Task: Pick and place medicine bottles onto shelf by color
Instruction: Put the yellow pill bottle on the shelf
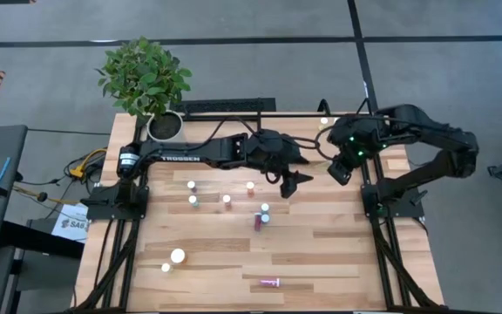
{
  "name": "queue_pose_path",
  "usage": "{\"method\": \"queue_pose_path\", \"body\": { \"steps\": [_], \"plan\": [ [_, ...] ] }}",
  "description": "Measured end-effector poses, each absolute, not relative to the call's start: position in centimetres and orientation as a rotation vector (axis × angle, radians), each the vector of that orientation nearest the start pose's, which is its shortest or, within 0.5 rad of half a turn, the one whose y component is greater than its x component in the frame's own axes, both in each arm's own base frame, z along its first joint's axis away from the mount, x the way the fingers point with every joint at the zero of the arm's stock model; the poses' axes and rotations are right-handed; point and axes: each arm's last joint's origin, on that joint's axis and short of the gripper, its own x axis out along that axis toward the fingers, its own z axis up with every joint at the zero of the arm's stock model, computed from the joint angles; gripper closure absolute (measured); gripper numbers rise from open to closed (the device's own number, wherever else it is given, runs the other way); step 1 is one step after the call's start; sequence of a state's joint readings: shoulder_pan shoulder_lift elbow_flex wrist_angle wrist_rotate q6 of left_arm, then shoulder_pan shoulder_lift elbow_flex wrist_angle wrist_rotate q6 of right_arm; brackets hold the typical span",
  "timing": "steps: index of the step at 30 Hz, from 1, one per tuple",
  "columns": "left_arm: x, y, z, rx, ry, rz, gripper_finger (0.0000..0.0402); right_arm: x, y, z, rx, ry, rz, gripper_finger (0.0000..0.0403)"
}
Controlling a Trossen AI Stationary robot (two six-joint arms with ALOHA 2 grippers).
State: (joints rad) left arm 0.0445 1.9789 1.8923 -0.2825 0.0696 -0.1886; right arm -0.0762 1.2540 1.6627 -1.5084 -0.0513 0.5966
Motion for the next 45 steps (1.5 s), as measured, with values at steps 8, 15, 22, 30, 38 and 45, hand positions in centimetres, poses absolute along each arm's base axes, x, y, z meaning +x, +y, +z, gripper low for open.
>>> {"method": "queue_pose_path", "body": {
  "steps": [8, 15, 22, 30, 38, 45],
  "plan": [
    [45.5, 4.4, 33.9, -0.016, 0.478, 0.437, 0.0145, 17.5, -2.5, 41.8, 0.590, 1.107, -0.406, 0.0281],
    [44.3, 6.0, 33.1, 0.251, 0.647, 0.743, 0.0145, 17.2, -4.1, 41.8, 0.538, 1.103, -0.419, 0.0280],
    [43.8, 6.3, 33.0, 0.445, 0.749, 0.821, 0.0145, 16.8, -6.8, 41.6, 0.528, 1.102, -0.488, 0.0280],
    [44.0, 6.2, 32.9, 0.434, 0.747, 0.753, 0.0145, 17.0, -10.2, 40.7, 0.562, 1.142, -0.582, 0.0280],
    [44.8, 5.3, 33.4, 0.170, 0.647, 0.334, 0.0145, 19.1, -14.3, 37.9, 0.605, 1.271, -0.619, 0.0280],
    [44.2, 6.5, 34.3, 0.073, 0.672, 0.196, 0.0145, 20.6, -16.9, 35.5, 0.660, 1.363, -0.639, 0.0280]
  ]
}}
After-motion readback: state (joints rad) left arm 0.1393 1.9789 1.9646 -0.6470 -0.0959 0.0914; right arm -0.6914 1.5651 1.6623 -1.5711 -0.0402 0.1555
